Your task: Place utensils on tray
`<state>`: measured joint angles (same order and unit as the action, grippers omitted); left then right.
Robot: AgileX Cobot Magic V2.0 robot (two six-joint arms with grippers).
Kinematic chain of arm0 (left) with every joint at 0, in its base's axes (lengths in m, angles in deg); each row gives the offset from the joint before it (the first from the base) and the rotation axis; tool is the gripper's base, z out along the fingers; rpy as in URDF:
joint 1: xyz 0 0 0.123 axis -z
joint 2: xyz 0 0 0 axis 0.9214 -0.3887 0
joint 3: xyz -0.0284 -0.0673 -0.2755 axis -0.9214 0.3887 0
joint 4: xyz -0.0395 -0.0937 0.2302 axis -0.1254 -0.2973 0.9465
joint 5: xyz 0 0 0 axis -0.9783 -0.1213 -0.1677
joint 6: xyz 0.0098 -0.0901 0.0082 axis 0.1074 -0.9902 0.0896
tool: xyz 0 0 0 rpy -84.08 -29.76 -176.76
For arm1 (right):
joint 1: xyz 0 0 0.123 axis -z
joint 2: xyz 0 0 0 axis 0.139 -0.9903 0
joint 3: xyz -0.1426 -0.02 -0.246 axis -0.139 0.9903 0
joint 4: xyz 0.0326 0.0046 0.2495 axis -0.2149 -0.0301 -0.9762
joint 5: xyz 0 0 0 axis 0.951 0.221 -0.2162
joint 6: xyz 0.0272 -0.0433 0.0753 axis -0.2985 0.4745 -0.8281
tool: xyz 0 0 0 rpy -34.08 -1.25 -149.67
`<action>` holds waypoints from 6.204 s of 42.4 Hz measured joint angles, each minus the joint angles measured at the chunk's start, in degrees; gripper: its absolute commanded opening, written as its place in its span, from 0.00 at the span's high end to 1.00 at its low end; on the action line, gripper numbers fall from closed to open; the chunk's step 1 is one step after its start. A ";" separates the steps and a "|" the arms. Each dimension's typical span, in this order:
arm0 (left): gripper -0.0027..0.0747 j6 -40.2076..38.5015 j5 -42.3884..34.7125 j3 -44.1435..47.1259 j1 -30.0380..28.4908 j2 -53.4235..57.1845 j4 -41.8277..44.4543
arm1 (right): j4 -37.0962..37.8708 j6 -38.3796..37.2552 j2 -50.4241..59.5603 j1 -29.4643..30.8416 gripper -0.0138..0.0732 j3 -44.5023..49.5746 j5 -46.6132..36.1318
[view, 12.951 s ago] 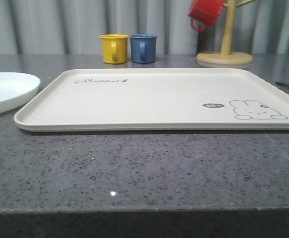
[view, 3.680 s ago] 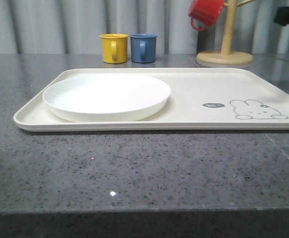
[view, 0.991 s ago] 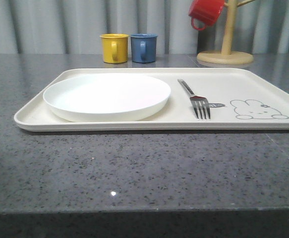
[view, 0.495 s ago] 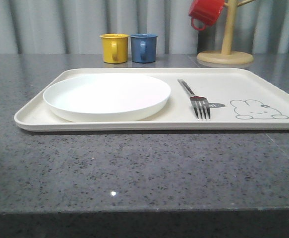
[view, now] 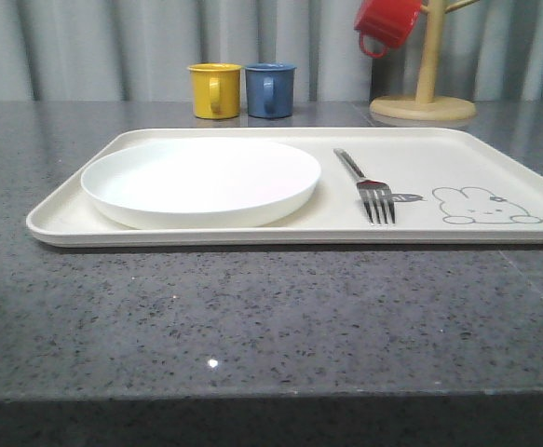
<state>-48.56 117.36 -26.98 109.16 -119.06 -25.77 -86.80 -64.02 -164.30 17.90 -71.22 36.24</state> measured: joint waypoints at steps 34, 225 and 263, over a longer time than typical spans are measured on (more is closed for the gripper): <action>0.40 0.00 0.00 0.00 0.00 0.00 0.00 | -14.33 -14.52 -4.81 -22.16 0.81 -6.70 -0.86; 0.40 0.00 0.00 0.00 0.00 0.00 0.10 | -2.91 -1.12 70.70 -24.66 0.48 23.07 -6.12; 0.99 0.00 0.00 0.00 0.00 0.00 0.10 | -3.12 -1.21 85.18 -24.66 0.97 30.47 -4.03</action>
<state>-48.56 117.36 -26.98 109.16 -119.06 -25.67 -89.93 -65.22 -79.11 -6.76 -40.75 32.20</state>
